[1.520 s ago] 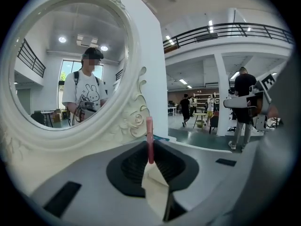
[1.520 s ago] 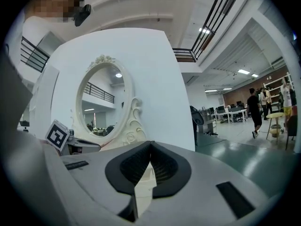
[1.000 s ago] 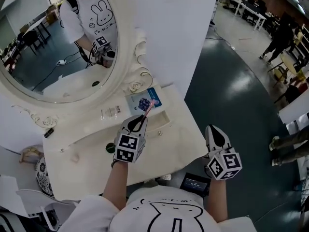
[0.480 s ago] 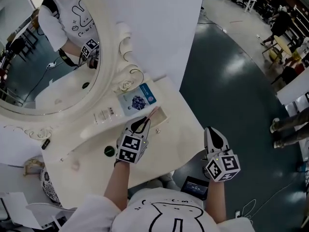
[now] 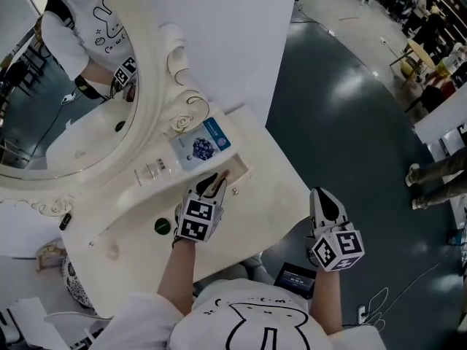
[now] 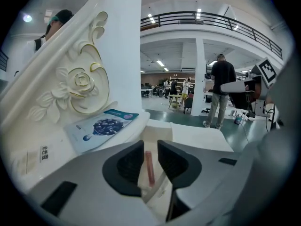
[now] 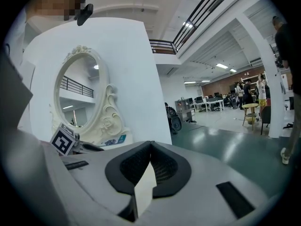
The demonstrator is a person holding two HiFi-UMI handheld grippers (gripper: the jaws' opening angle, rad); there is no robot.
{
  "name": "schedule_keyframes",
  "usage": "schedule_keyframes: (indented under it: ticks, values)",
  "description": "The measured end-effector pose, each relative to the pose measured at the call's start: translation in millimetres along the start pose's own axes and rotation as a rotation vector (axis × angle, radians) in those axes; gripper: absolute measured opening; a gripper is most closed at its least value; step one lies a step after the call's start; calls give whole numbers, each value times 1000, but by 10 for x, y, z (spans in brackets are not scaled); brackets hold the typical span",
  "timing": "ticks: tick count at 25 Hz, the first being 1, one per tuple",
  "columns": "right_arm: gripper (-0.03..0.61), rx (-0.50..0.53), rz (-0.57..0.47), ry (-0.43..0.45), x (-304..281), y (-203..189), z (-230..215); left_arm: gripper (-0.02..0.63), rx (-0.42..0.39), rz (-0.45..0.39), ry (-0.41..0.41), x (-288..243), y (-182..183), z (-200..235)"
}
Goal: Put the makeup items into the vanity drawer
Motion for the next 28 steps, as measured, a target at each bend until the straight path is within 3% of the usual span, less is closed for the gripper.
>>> schedule_keyframes:
  ticks: [6, 14, 28]
  values:
    - [8, 4, -10, -22, 106, 47, 36, 184, 15, -4, 17, 74, -3, 35]
    - [8, 11, -16, 3, 134, 83, 279, 199, 49, -47, 52, 445, -88, 145]
    - [8, 57, -22, 219, -260, 173, 884, 207, 141, -126, 279, 1365, -346, 508]
Point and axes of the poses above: the fingertips, and each gripper's own axes: x backward along the fingers, z to its left, y out of its top, the point moved 10 cm from there along x, backward along the fingers, and after that the axes turned 2 degrees about -z, right-handed, at the moved point
